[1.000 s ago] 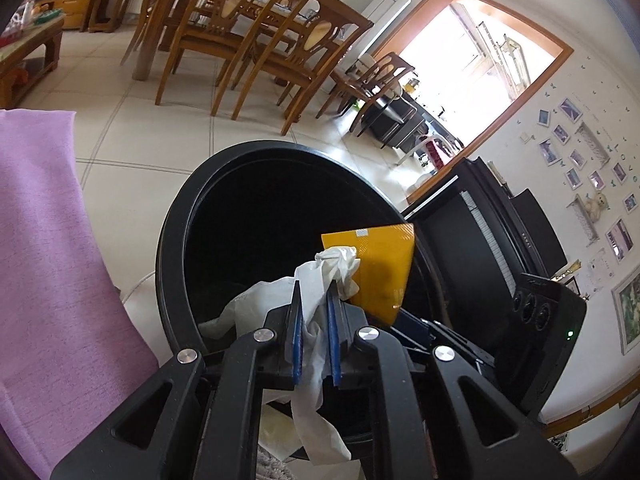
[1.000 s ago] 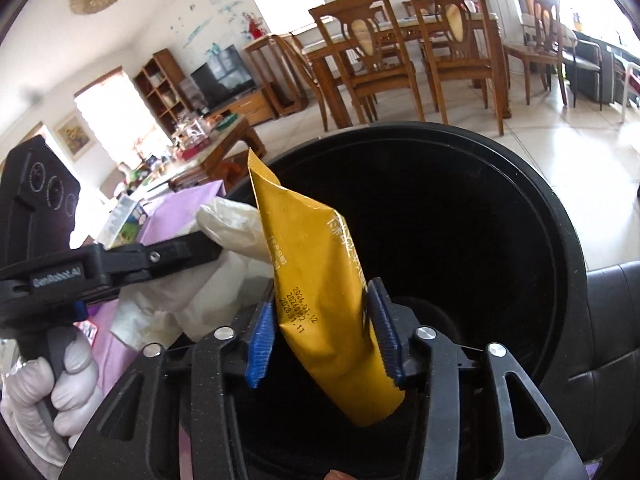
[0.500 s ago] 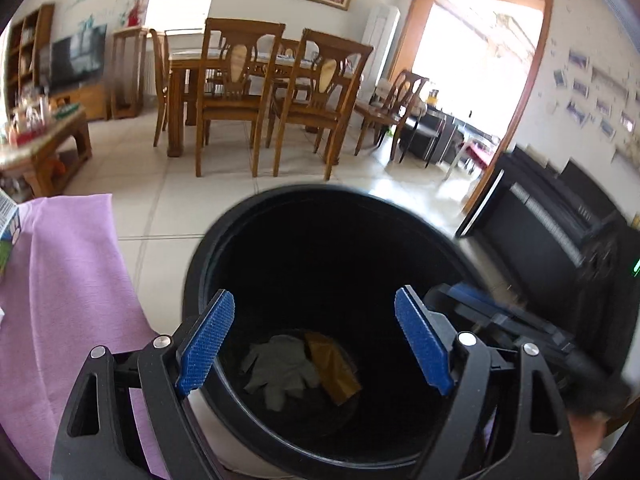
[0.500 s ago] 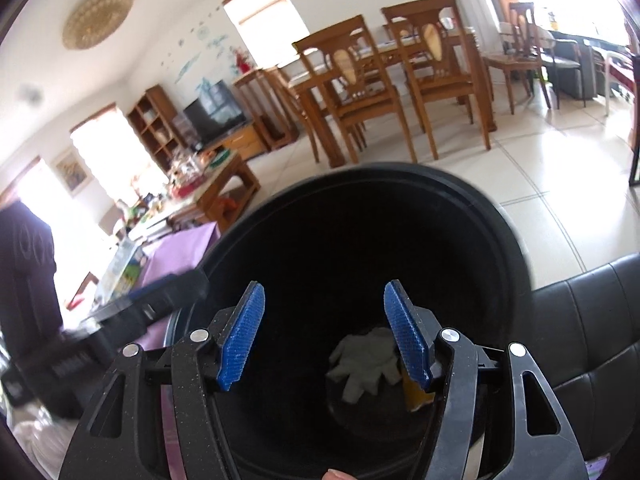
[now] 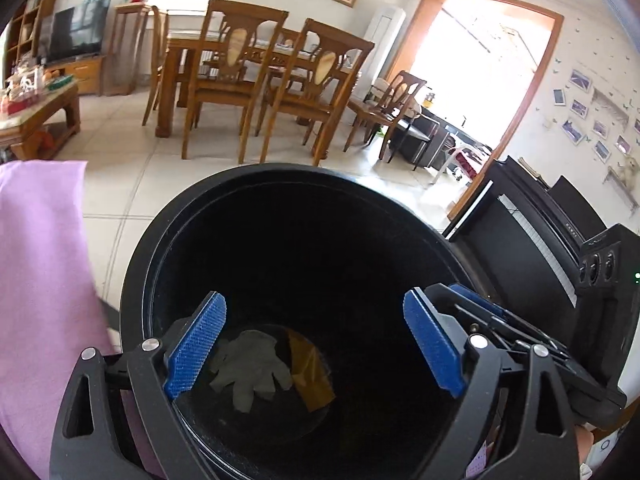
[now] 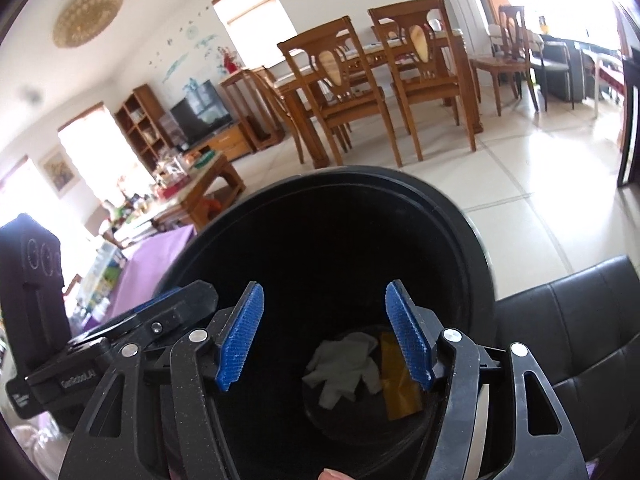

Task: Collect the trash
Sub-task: 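Carry both items over the black bin and open both tools to drop them, then grasp the clear plastic cup stack with the left tool while the right grasps the white milk carton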

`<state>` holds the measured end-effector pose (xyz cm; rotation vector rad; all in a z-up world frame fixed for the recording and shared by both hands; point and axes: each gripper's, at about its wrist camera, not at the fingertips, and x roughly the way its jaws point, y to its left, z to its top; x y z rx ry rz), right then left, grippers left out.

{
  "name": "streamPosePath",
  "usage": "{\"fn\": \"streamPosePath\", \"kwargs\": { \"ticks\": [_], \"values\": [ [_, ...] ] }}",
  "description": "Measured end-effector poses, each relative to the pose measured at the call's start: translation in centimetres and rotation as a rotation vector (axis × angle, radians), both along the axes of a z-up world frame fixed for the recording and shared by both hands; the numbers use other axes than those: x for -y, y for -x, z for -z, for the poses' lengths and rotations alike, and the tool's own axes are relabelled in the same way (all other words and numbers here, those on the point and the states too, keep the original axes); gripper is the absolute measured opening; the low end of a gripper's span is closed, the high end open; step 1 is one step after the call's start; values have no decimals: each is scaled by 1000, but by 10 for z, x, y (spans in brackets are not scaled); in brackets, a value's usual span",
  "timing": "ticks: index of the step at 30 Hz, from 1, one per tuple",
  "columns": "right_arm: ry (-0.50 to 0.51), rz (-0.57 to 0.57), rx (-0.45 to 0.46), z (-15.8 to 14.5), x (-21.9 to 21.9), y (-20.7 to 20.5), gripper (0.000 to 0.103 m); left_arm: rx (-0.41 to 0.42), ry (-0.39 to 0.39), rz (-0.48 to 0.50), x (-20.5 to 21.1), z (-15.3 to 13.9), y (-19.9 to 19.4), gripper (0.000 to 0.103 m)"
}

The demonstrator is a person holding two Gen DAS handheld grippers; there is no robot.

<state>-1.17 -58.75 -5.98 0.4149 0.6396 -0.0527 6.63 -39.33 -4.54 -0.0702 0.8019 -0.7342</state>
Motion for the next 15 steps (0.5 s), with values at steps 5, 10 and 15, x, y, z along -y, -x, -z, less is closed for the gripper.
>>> {"fn": "streamPosePath", "kwargs": {
  "ticks": [5, 10, 15],
  "values": [
    [53, -31, -6, 2, -24, 1, 66, 35, -76, -51, -14, -10, 12, 97],
    [54, -54, -5, 4, -33, 1, 70, 4, -140, -43, -21, -13, 20, 98],
    [8, -49, 57, -16, -38, 8, 78, 36, -43, -43, -61, -44, 40, 98]
  ]
}}
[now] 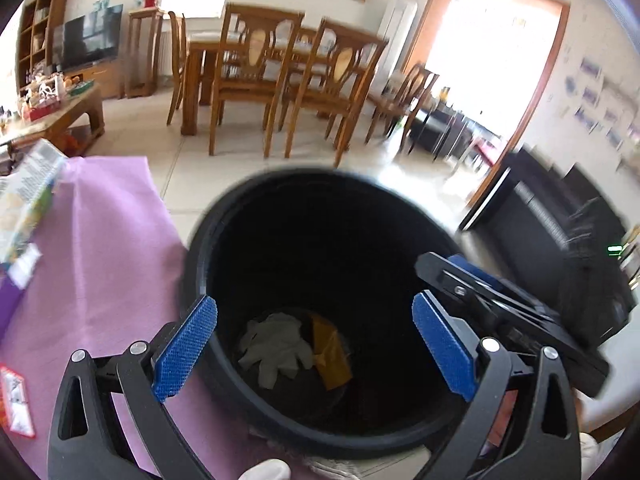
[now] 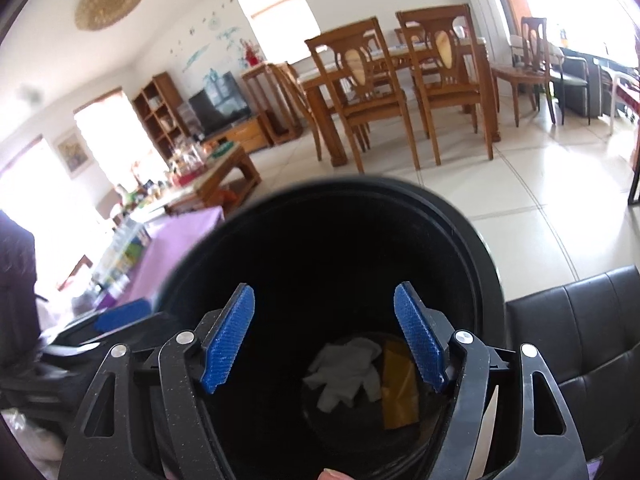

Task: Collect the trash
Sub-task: 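Grasp the clear plastic cup stack with the left tool while the right grasps the white milk carton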

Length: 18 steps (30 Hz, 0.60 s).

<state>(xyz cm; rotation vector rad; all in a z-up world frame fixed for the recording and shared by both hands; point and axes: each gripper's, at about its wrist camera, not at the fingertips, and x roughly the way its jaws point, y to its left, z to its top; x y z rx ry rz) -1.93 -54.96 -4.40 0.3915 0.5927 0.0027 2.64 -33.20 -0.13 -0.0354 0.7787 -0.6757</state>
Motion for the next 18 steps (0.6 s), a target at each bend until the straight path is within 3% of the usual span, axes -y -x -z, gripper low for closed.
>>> {"fn": "streamPosePath", "kwargs": {
  "ticks": [4, 7, 11, 13, 15, 18],
  "values": [
    [16, -25, 53, -29, -26, 1, 79, 101, 90, -39, -58, -36, 21, 98],
    [36, -87, 68, -48, -63, -7, 80, 178, 83, -109, -110, -51, 26, 98],
    [46, -184, 36, -58, -125, -32, 80, 276, -48, -245, -180, -58, 23, 98],
    [41, -225, 12, -59, -158, -50, 80, 326, -162, -308, -207, -55, 17, 98],
    [33, -255, -19, -59, -188, -71, 80, 352, -277, -327, -226, -48, 6, 98],
    [14, -308, -60, -60, -235, -108, 80, 343, -346, -300, -239, -39, -12, 98]
  ]
}}
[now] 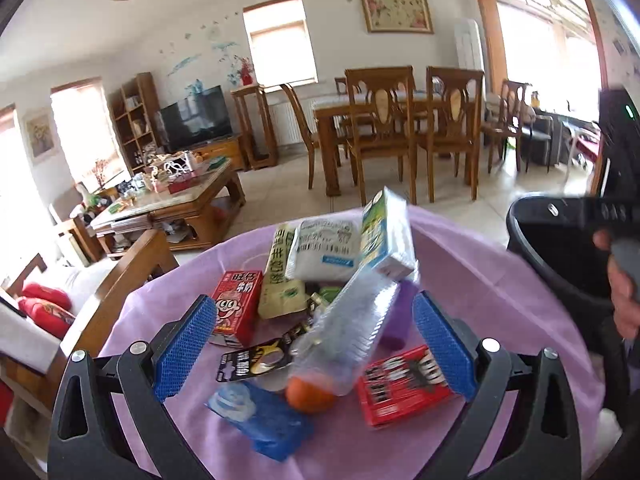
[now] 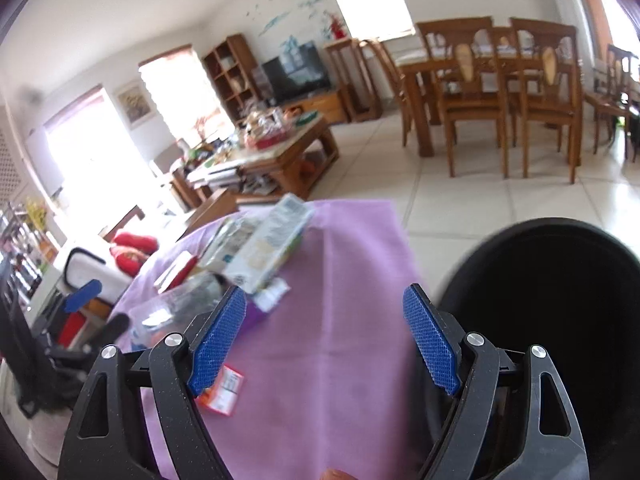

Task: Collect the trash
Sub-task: 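Grasp the clear plastic cup stack with the left tool while the right grasps the white milk carton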

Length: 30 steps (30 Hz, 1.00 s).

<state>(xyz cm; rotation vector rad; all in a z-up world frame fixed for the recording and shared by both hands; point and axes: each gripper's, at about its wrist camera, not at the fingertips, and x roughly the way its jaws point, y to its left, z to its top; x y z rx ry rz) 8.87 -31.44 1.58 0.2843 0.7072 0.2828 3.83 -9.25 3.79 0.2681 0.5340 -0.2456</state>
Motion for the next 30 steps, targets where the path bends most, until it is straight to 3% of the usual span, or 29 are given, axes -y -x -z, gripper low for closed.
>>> {"fn": "streamPosePath", "kwargs": {
  "ticks": [7, 13, 15, 16, 17, 19, 23, 26, 30],
  "values": [
    [5, 23, -123, 16, -63, -80, 80, -69, -55, 88, 0, 24, -25, 98],
    [-12, 44, -220, 47, -90, -120, 80, -107, 43, 124, -4, 31, -28, 96],
    [-15, 38, -219, 53, -93, -123, 76, -127, 82, 139, -7, 32, -31, 83],
    [-13, 29, -219, 54, -97, -125, 71, -142, 96, 144, -8, 34, -34, 68],
    [-18, 15, -219, 57, -99, -125, 63, -163, 113, 152, -10, 36, -38, 63],
    [-24, -5, -209, 57, -106, -126, 54, -194, 144, 182, -10, 40, -42, 57],
    [-18, -21, -185, 57, -109, -117, 41, -182, 129, 199, -4, 42, -35, 50],
    [-28, -20, -140, 48, -105, -102, 40, -186, 193, 208, -8, 38, -33, 26],
    [-53, -18, -73, 29, -93, -80, 40, -186, 254, 195, -20, 32, -29, 23]
  ]
}}
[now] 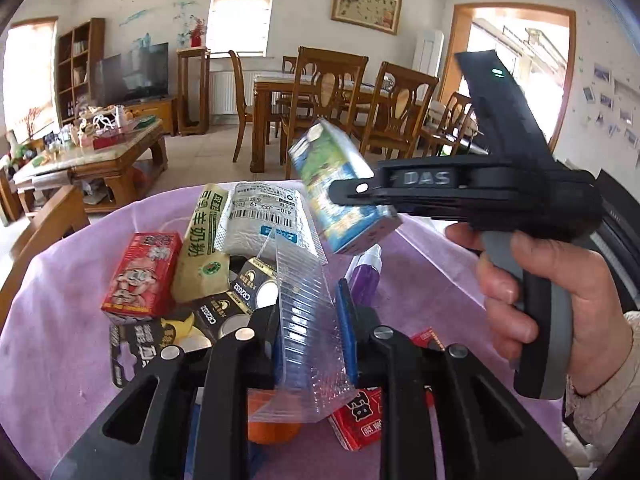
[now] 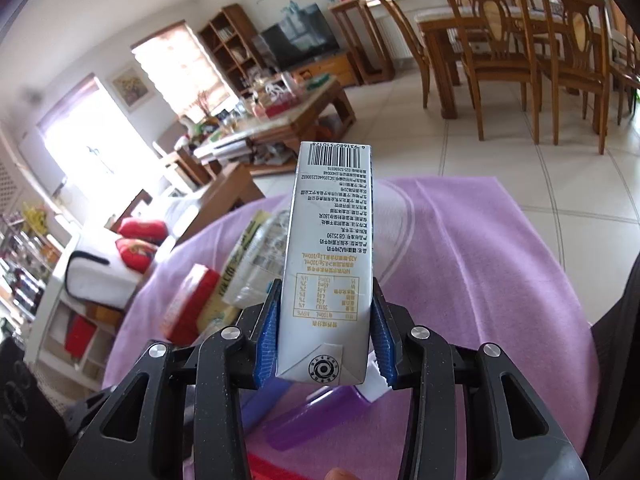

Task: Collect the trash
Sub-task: 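Grasp the clear plastic cup stack with the left tool while the right grasps the white milk carton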

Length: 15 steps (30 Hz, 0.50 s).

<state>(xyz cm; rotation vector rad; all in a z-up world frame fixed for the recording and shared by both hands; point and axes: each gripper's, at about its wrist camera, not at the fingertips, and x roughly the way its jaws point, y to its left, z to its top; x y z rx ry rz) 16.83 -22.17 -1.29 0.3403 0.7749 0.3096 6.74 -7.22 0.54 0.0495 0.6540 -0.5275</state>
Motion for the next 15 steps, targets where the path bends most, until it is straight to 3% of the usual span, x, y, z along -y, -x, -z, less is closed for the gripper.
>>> {"fn": "streamPosePath", "kwargs": {
  "ticks": [5, 15],
  "values": [
    [-38, -37, 60, -23, 16, 32, 40, 20, 84, 9, -12, -13, 16, 19],
    [-23, -112, 124, -36, 39, 92, 40, 83, 171, 17, -7, -37, 41, 19]
  ]
}}
